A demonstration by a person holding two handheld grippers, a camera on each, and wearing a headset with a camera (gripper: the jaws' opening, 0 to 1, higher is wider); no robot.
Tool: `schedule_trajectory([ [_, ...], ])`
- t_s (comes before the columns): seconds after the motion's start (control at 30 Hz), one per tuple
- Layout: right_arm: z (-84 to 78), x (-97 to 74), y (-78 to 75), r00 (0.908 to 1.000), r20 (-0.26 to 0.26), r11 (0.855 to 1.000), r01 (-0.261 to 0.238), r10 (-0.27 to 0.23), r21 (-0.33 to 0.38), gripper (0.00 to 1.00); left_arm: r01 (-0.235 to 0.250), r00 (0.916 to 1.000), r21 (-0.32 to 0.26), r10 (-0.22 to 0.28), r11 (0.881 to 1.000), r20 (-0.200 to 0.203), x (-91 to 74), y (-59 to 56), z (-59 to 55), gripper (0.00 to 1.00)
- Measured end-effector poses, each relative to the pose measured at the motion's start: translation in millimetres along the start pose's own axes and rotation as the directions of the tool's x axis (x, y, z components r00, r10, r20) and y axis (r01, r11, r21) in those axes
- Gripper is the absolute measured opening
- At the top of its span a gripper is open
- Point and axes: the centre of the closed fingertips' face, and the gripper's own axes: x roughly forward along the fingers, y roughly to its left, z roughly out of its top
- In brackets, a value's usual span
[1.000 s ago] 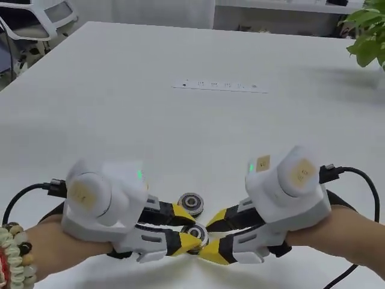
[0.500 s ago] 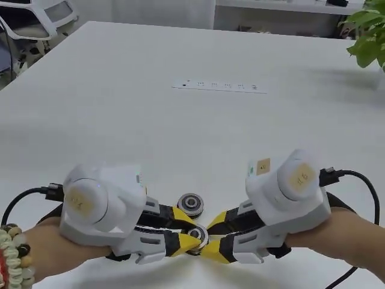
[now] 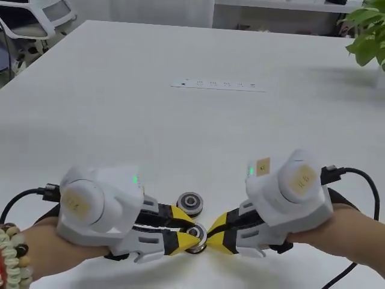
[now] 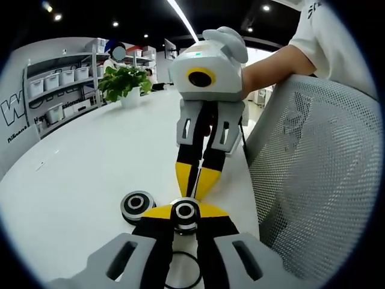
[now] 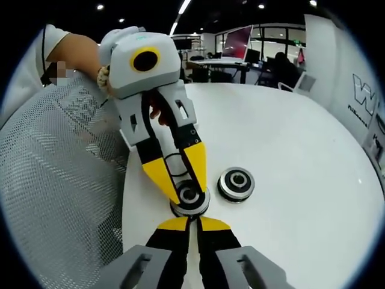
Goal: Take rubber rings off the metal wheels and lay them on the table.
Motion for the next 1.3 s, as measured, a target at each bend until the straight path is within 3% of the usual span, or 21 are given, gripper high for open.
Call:
schedule_trajectory([
  [0.1,-0.4,0.2,-0.3,1.0,0.0,1.0,-0.004,0.004,0.027,0.0,0.0,1.0,0.0,0.0,1.0,0.001,0.1,0.0,0.2,0.08],
  [0.23,-1.4,0.2,-1.3,0.9998,0.005,0.991,-0.018,0.018,0.131,0.0,-0.001,1.0,-0.001,0.001,1.0,0.003,0.1,-0.1,0.5,0.08],
  [0.43,-1.5,0.5,-0.8,0.9994,-0.031,0.987,-0.008,0.013,0.16,0.0,0.0,1.0,-0.001,0.0,1.0,0.006,-0.1,-0.3,0.8,0.08],
  [0.47,-2.2,0.4,-2.1,0.9995,-0.031,0.979,0.004,0.002,0.206,0.0,0.0,1.0,-0.001,0.0,1.0,0.005,-0.2,-0.3,0.8,0.08],
  [0.5,-2.8,0.4,-2.6,0.9996,-0.027,0.957,0.008,-0.001,0.291,0.0,-0.001,1.0,0.0,0.001,1.0,0.005,-0.2,-0.3,0.8,0.08],
  [0.53,-2.9,0.3,-2.9,0.9998,-0.016,0.949,-0.001,0.007,0.317,0.0,0.0,1.0,0.001,0.0,1.0,0.003,-0.2,-0.5,0.9,0.08],
  [0.6,-3.7,-1.6,-4.5,0.9999,0.005,0.941,-0.017,0.016,0.339,0.0,-0.002,1.0,0.004,0.002,1.0,0.001,0.0,-0.3,1.0,0.08],
  [0.63,-3.7,-2.6,-5.1,0.9998,0.012,0.927,-0.02,0.017,0.373,0.0,-0.002,1.0,0.004,0.002,1.0,0.001,0.1,-0.1,1.1,0.08],
  [0.7,-3.1,-3.5,-5.8,0.9996,0.021,0.916,-0.027,0.021,0.4,0.0,-0.002,1.0,0.002,0.002,1.0,0.001,0.3,0.5,1.1,0.08],
  [0.73,-3.1,-4.3,-5.7,0.9995,0.023,0.903,-0.028,0.02,0.428,0.0,-0.002,1.0,0.002,0.002,1.0,0.001,0.3,0.6,1.1,0.08],
  [0.77,-2.3,-5.2,-6.5,0.9993,0.03,0.876,-0.033,0.021,0.481,0.0,-0.002,1.0,0.001,0.002,1.0,0.002,0.2,0.8,1.0,0.08],
  [0.9,1.2,-9.6,-9.4,0.9968,0.076,0.831,-0.062,0.024,0.553,0.0,-0.002,1.0,0.004,0.002,1.0,0.001,0.1,0.9,1.0,0.08],
  [0.97,1.2,-10.3,-10.0,0.9959,0.085,0.82,-0.072,0.029,0.567,0.0,-0.002,1.0,0.004,0.002,1.0,0.001,0.2,1.0,1.0,0.08],
  [1.03,4.8,-10.7,-9.9,0.9929,0.115,0.795,-0.094,0.031,0.599,0.0,-0.002,1.0,0.005,0.002,1.0,0.0,0.2,1.0,0.9,0.08],
  [1.07,9.4,-12.0,-9.1,0.9889,0.145,0.776,-0.117,0.033,0.619,0.0,-0.002,1.0,0.005,0.002,1.0,0.0,0.2,1.0,0.9,0.08],
  [1.1,9.9,-12.4,-11.3,0.9867,0.161,0.738,-0.125,0.022,0.663,0.0,-0.005,1.0,0.006,0.005,1.0,0.0,0.0,1.7,0.7,0.08],
  [1.13,9.6,-12.3,-11.7,0.9845,0.173,0.729,-0.137,0.025,0.67,0.0,-0.007,1.0,0.004,0.007,1.0,0.0,-0.1,2.0,0.7,0.08],
  [1.17,9.2,-11.6,-11.9,0.982,0.187,0.704,-0.15,0.024,0.695,0.0,-0.01,1.0,0.003,0.01,1.0,-0.002,-0.1,2.6,0.5,0.08],
  [1.2,9.5,-11.4,-11.9,0.9802,0.196,0.689,-0.159,0.025,0.707,0.0,-0.012,0.9999,0.001,0.012,1.0,-0.002,-0.1,2.8,0.5,0.08],
  [1.23,9.4,-10.9,-12.3,0.9798,0.198,0.678,-0.161,0.023,0.717,0.0,-0.014,0.9999,-0.001,0.014,1.0,-0.002,-0.1,3.1,0.4,0.08],
  [1.3,11.0,-11.6,-9.5,0.9809,0.193,0.689,-0.157,0.026,0.707,0.0,-0.015,0.9999,0.001,0.015,1.0,-0.003,-0.2,3.0,0.4,0.08],
])
